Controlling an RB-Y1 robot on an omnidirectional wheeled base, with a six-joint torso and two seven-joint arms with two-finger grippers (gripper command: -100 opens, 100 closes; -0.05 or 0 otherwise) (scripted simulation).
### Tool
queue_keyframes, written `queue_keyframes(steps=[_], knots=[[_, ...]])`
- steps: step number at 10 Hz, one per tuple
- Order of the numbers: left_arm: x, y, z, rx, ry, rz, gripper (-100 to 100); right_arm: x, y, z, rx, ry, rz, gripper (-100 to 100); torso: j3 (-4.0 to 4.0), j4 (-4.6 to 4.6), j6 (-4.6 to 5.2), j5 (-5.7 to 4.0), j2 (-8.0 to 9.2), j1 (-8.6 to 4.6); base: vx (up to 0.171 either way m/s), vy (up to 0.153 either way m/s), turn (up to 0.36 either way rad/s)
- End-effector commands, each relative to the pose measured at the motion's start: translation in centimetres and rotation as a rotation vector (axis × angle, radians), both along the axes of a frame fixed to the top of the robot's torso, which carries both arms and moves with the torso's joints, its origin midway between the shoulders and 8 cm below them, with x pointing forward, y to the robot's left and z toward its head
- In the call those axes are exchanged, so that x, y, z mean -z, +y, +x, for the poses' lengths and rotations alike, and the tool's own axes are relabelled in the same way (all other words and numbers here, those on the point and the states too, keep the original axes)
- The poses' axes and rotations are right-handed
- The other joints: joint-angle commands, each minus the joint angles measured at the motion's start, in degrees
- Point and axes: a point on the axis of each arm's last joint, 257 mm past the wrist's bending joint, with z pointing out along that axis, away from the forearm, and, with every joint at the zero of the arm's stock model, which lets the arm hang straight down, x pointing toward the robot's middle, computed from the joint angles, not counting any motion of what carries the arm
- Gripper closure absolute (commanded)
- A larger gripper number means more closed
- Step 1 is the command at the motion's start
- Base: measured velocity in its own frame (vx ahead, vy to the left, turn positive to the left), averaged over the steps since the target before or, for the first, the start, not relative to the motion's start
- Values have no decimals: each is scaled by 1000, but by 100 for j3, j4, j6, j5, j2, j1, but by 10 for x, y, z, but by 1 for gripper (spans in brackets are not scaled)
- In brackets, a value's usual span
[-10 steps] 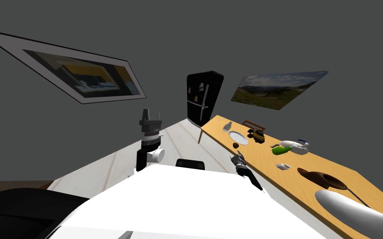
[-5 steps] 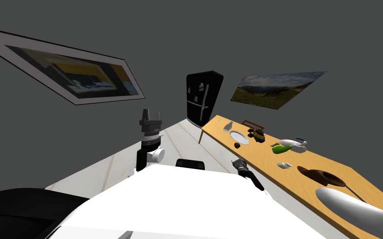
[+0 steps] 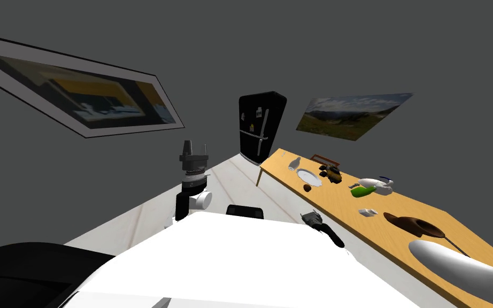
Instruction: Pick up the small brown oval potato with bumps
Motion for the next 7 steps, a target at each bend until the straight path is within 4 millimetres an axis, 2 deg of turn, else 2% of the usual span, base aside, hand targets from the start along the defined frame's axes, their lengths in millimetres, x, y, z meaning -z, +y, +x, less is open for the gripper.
queue_keyframes(steps=[1,3,4,7], knots=[[0,0,0,0,0,0,0,14,-13,-20,87,31,64,-100,0,0,0,0,0,0,53,59,-61],[0,0,0,0,0,0,0,19,-11,-26,101,52,85,-100,-1,0,0,-1,-1,-5,35,29,-19],[0,0,0,0,0,0,0,28,-20,-40,179,64,138,-100,3,2,-1,-2,6,-15,44,22,-60],[0,0,0,0,0,0,0,42,-23,-60,268,109,212,-100,-4,-1,0,-2,-8,-11,65,33,-41]])
